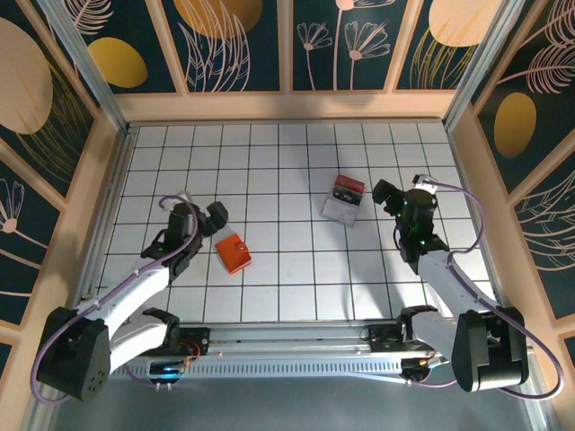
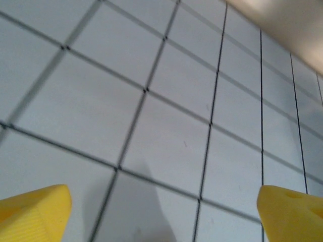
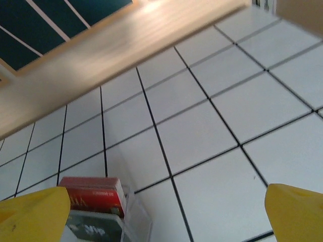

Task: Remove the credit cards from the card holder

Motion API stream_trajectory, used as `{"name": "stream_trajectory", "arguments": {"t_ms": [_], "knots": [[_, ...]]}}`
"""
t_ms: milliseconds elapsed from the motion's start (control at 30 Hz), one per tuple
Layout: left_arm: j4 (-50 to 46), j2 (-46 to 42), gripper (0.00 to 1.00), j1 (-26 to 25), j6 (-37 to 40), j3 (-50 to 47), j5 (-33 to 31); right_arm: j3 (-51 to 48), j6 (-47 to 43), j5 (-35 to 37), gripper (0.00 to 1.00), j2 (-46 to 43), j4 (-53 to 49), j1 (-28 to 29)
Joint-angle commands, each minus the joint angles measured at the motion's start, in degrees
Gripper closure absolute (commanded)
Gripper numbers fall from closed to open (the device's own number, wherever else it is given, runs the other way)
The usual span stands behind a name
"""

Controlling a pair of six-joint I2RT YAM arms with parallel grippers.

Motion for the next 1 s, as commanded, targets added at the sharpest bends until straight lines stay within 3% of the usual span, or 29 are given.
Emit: {"name": "stream_trajectory", "arguments": {"t_ms": [0, 267, 533, 967], "knots": [[-7.34, 1.92, 0.12, -4.3, -7.39, 1.74, -1.67, 3.01, 5.34, -0.9, 0.01, 1.82, -5.67, 1.13], [-14.32, 4.6, 0.16, -7.29, -10.54, -0.02, 0.22, 5.09, 8.16, -5.49, 0.03, 7.81, -7.29, 3.51], [-7.84, 11.55, 0.19, -7.31, -8.67, -0.53, 8.19, 6.77, 8.86, -9.18, 0.07, 13.71, -4.71, 4.24], [-2.65, 16.01, 0.19, -7.27, -3.45, 0.72, 13.62, 14.11, 8.62, -15.89, 0.12, 29.32, 0.54, 6.96]]}}
